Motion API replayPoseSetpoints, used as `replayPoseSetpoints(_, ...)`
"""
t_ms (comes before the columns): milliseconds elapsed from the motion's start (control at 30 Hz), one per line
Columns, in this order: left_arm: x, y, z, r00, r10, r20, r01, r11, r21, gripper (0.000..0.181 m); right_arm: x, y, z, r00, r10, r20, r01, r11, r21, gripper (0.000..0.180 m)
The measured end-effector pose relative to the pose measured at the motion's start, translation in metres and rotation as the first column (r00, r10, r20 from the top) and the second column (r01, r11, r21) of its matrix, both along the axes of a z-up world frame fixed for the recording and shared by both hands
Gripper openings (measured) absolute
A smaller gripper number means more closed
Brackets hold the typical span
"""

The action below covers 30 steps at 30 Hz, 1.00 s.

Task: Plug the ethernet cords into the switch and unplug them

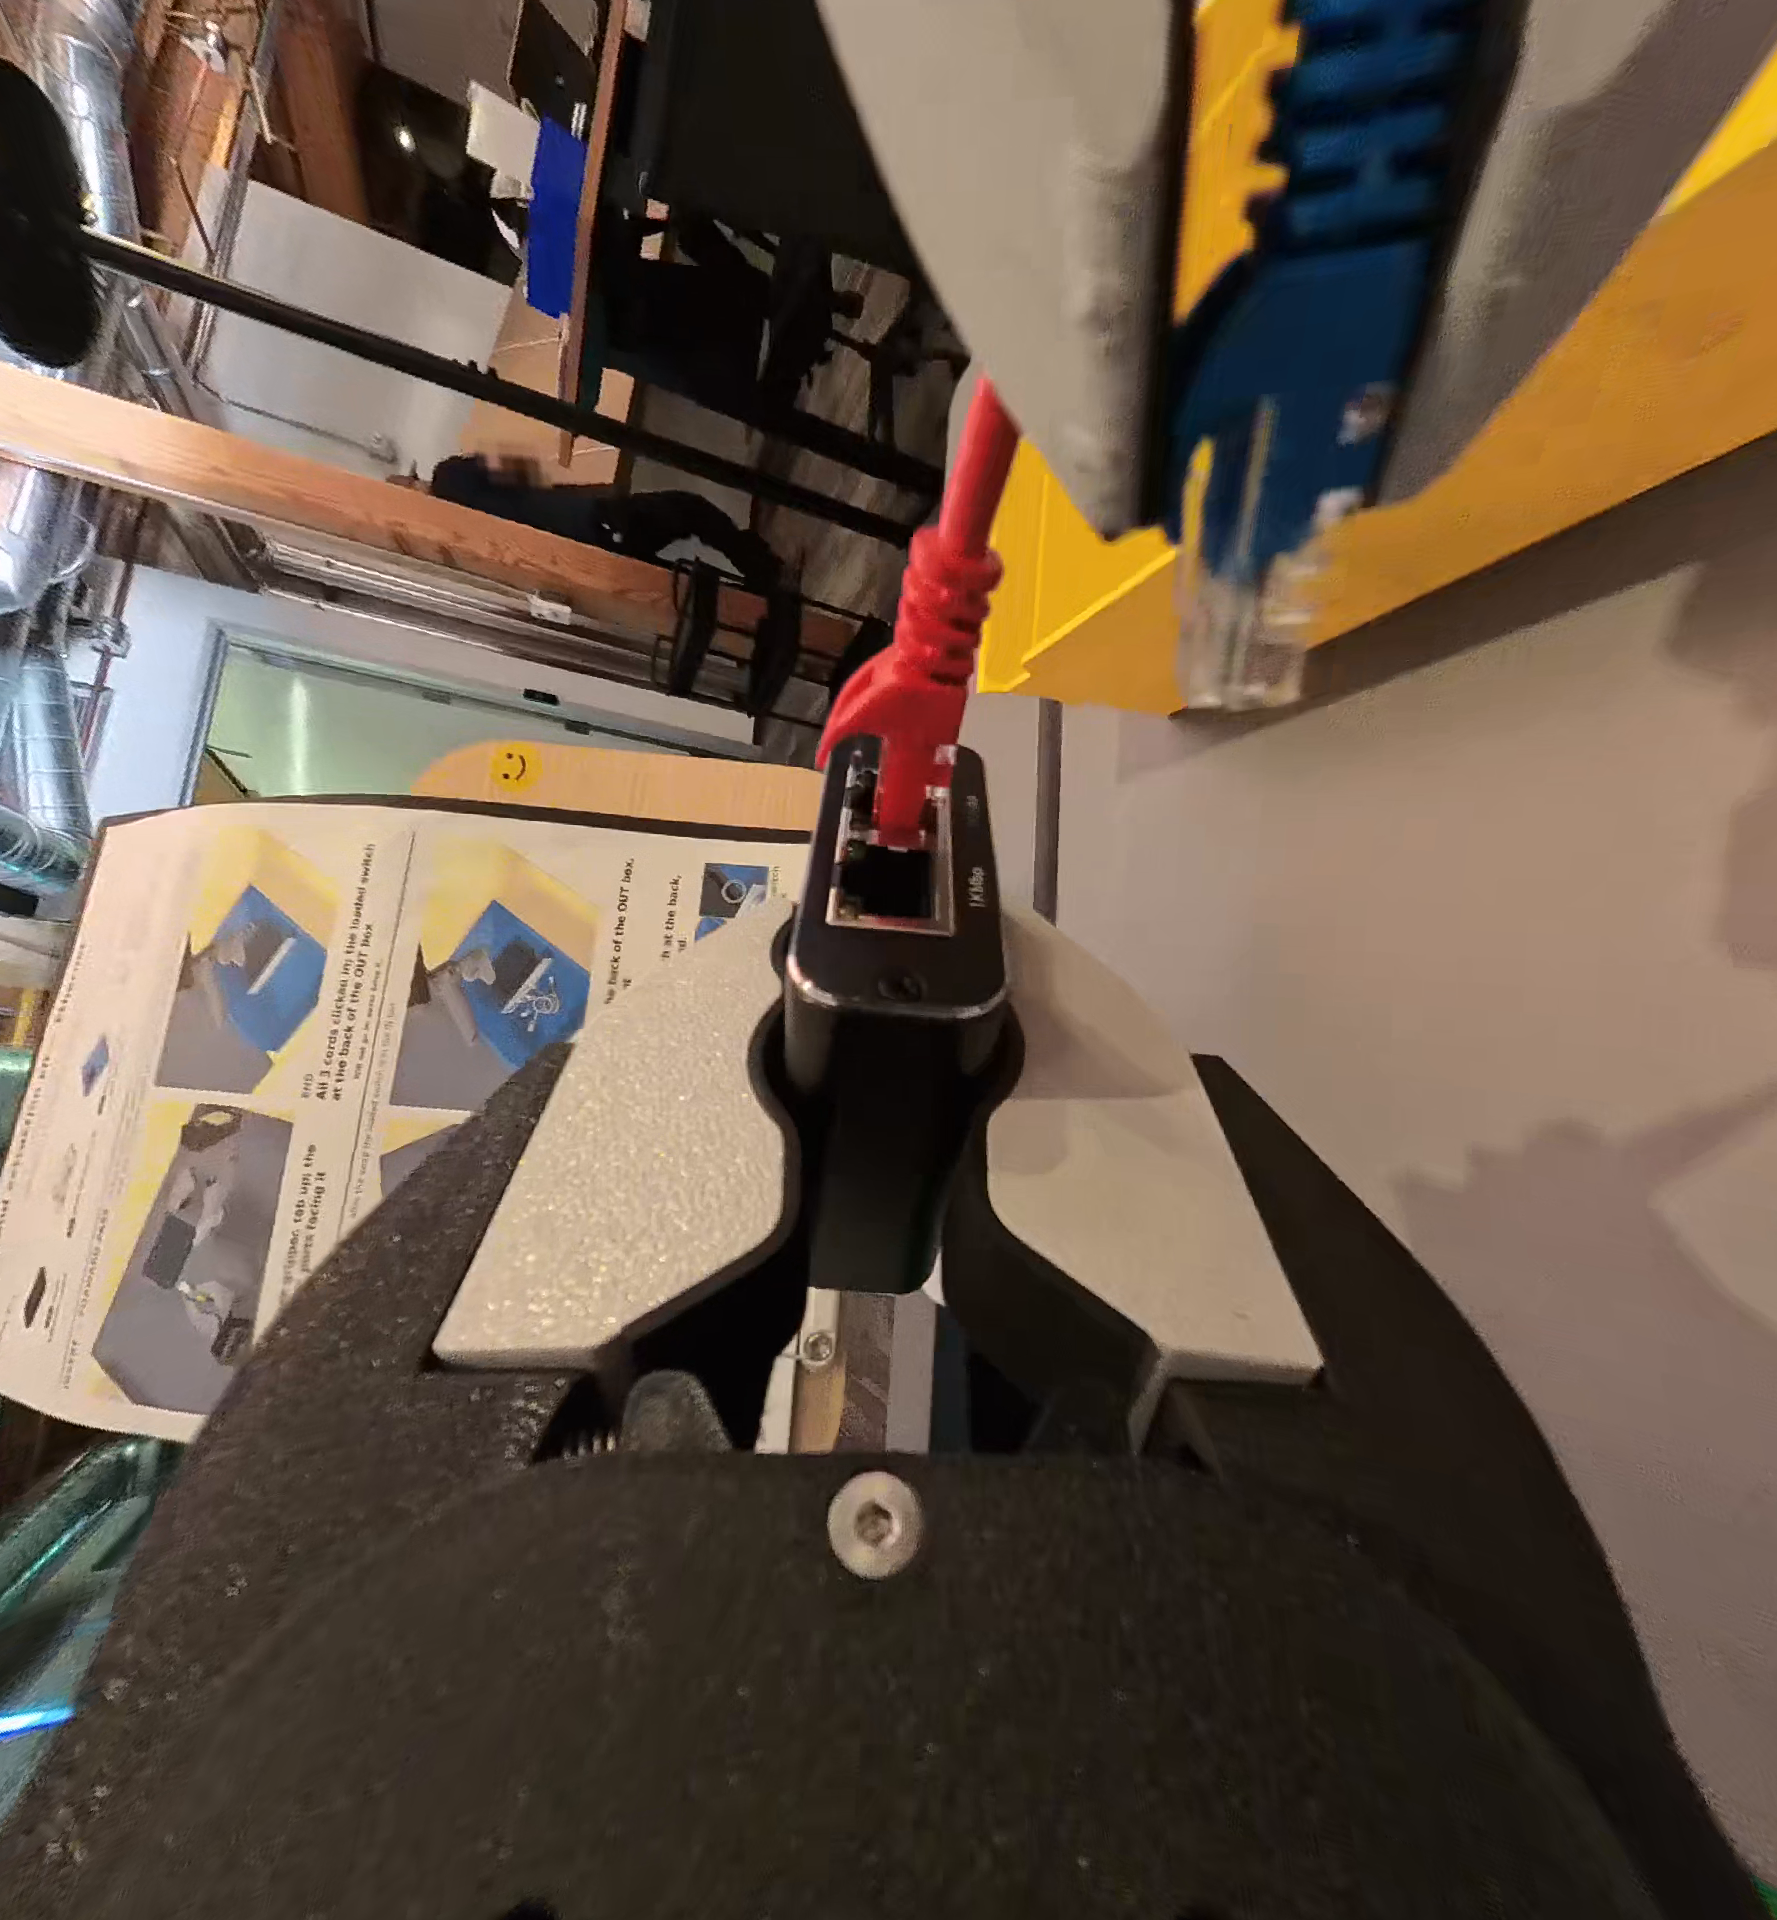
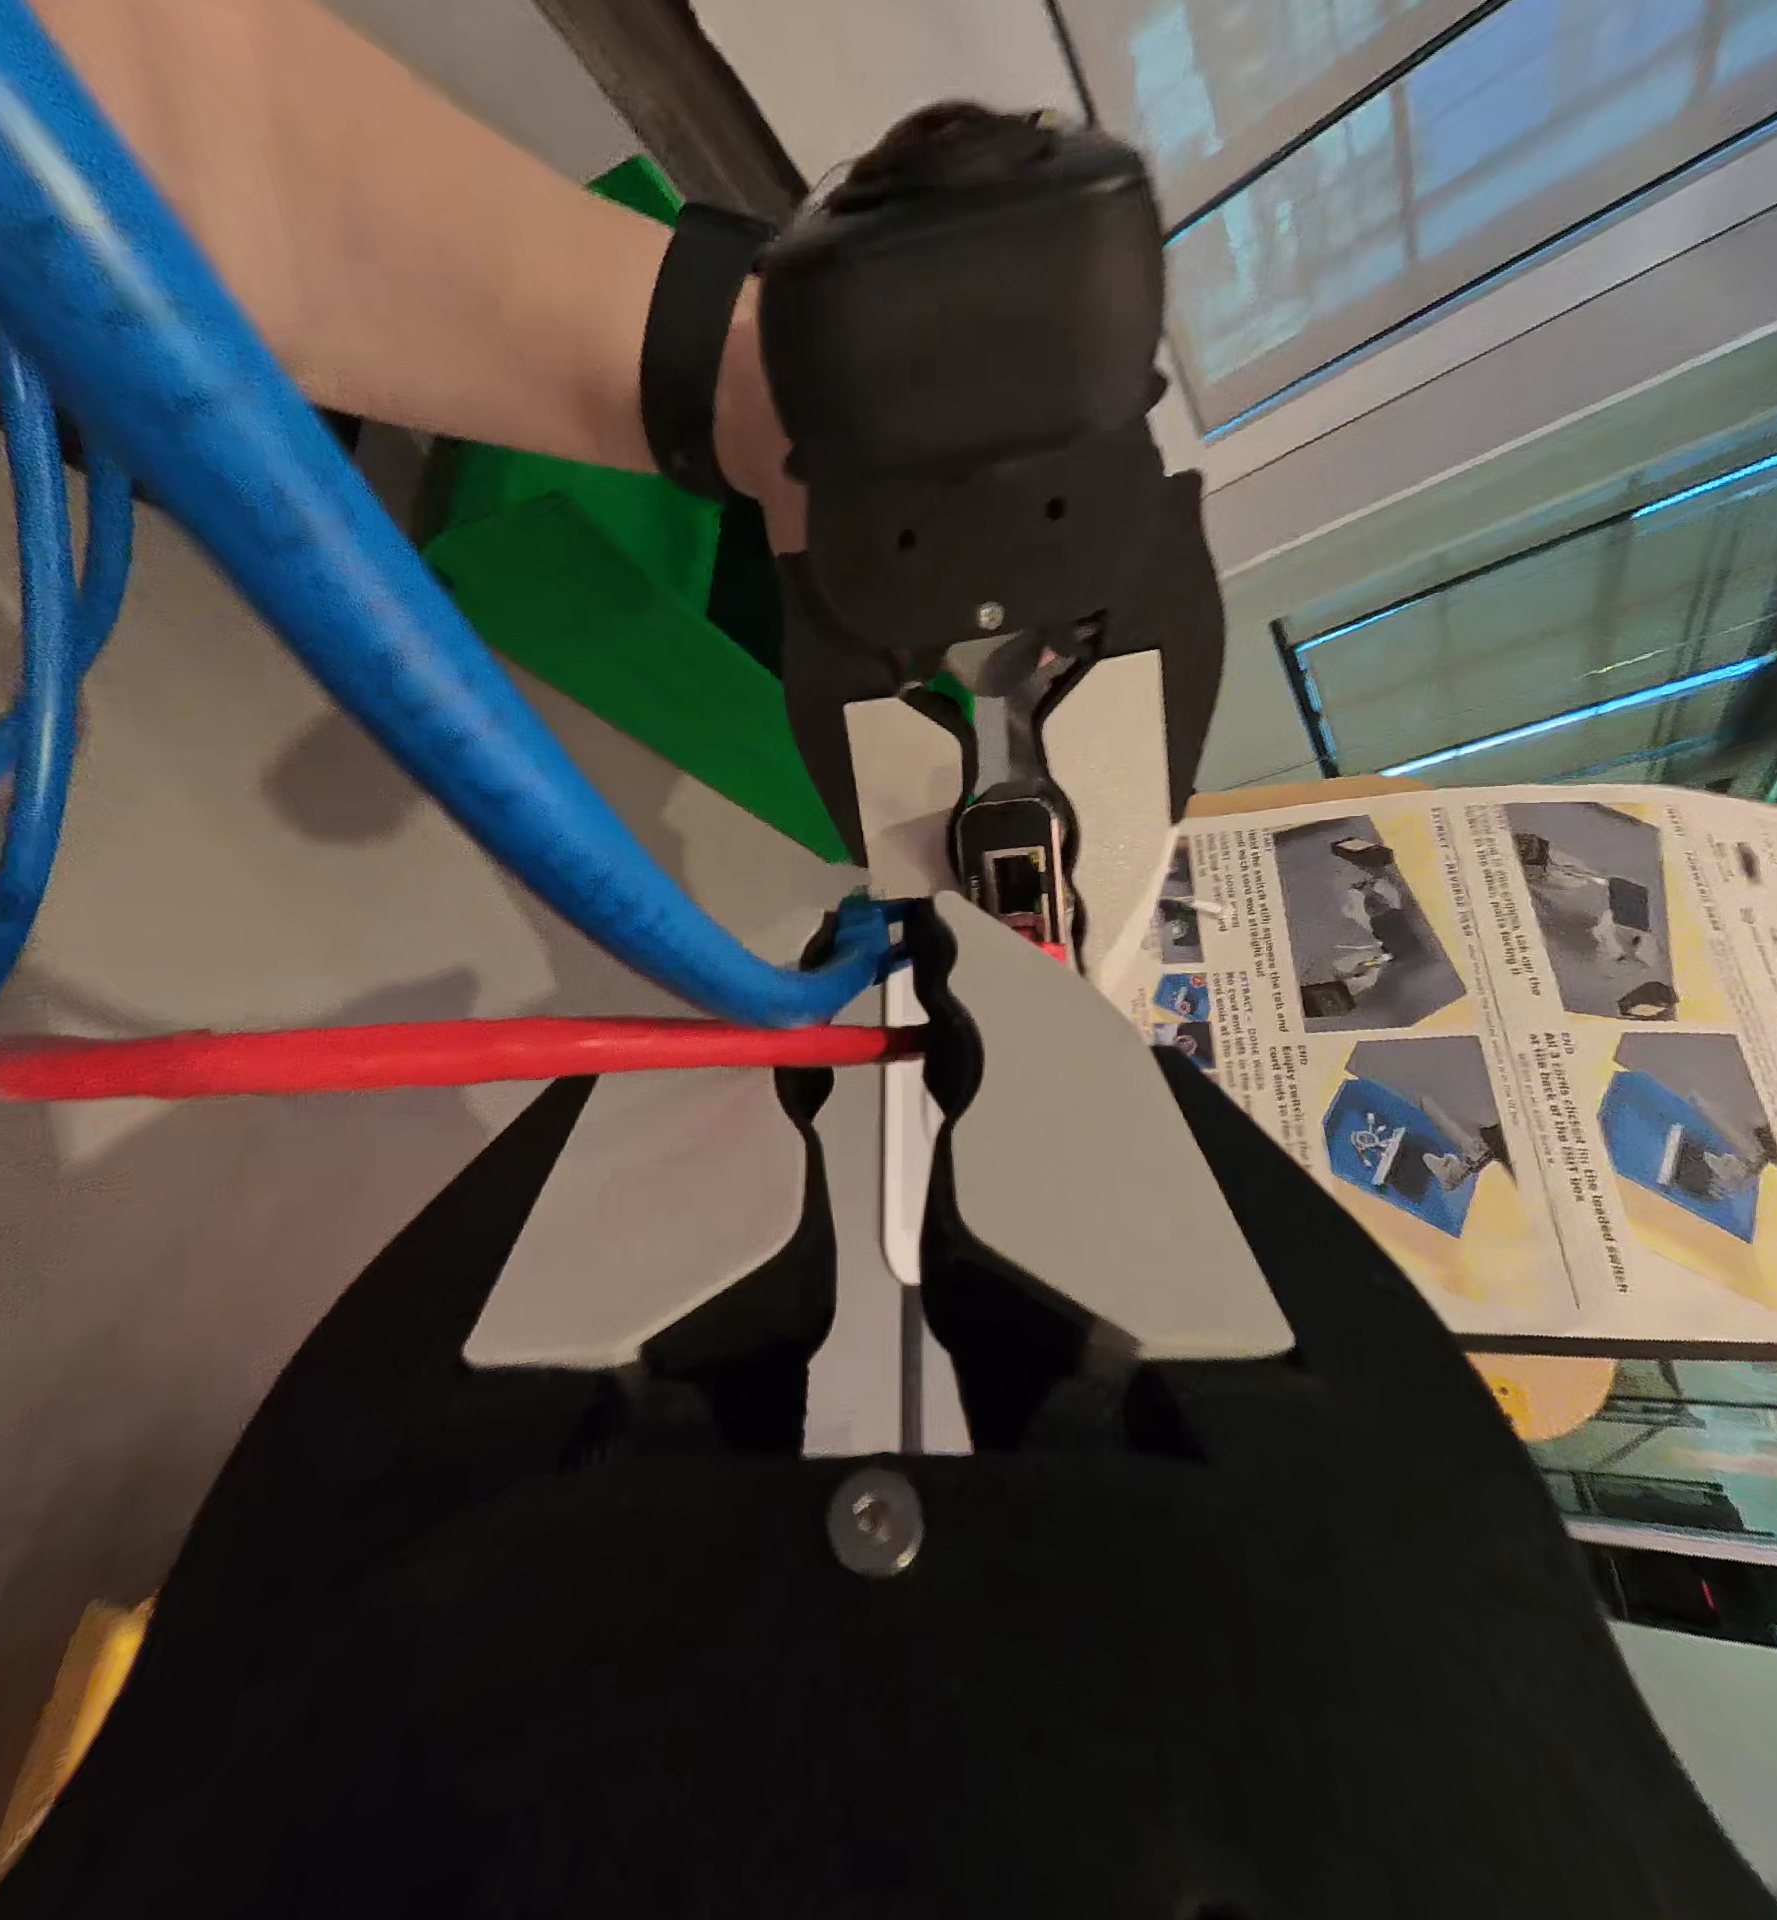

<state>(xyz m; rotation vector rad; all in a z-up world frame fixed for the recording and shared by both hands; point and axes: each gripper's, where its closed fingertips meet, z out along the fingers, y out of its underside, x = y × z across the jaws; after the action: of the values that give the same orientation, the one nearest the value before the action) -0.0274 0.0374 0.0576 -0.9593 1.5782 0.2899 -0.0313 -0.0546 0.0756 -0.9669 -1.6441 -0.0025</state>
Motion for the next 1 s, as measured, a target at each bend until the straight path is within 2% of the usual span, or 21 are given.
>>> replayPoseSetpoints(33, 0.0, 0.002, 0.0, 1.0, 0.003, 0.008, -0.003, 1.0, -0.004, 0.027, 0.001, 0.002, 0.004, 1.0, 0.005, -0.021, -0.004, 1.0, 0.029, 0.014)
replayPoseSetpoints(133, -0.007, 0.015, 0.001, 0.997, 0.076, 0.017, -0.076, 0.997, 0.028, 0.027, 0.004, 0.006, 0.009, 0.999, 0.011, -0.052, -0.005, 0.994, 0.11, 0.015)
replayPoseSetpoints(200, -0.009, 0.02, -0.003, 0.993, 0.114, 0.009, -0.114, 0.993, -0.018, 0.027, 0.003, 0.011, 0.006, 0.999, 0.001, -0.041, 0.005, 0.989, 0.148, 0.015)
replayPoseSetpoints(333, -0.013, 0.029, -0.006, 0.985, 0.172, -0.01, -0.172, 0.985, -0.006, 0.027, -0.002, 0.02, 0.001, 0.999, -0.036, -0.002, 0.036, 0.972, 0.232, 0.017)
replayPoseSetpoints(467, -0.022, 0.036, -0.011, 0.982, 0.188, -0.009, -0.189, 0.98, -0.058, 0.028, -0.005, 0.029, -0.011, 0.998, -0.059, 0.035, 0.048, 0.966, 0.255, 0.018)
replayPoseSetpoints(567, -0.026, 0.042, -0.015, 0.978, 0.208, -0.025, -0.209, 0.976, -0.062, 0.027, -0.009, 0.036, -0.014, 0.995, -0.079, 0.065, 0.049, 0.925, 0.376, 0.018)
replayPoseSetpoints(667, -0.028, 0.044, -0.015, 0.976, 0.217, -0.029, -0.218, 0.975, -0.049, 0.028, -0.014, 0.037, -0.019, 0.994, -0.076, 0.081, 0.038, 0.917, 0.397, 0.018)
replayPoseSetpoints(900, -0.036, 0.043, -0.075, 0.938, 0.141, -0.316, -0.186, 0.975, -0.119, 0.027, -0.027, 0.044, -0.079, 0.958, -0.071, 0.279, -0.031, 0.937, 0.348, 0.017)
replayPoseSetpoints(1000, -0.026, 0.03, -0.084, 0.929, 0.048, -0.368, -0.092, 0.99, -0.103, 0.027, -0.032, 0.037, -0.102, 0.928, -0.051, 0.368, -0.081, 0.939, 0.334, 0.017)
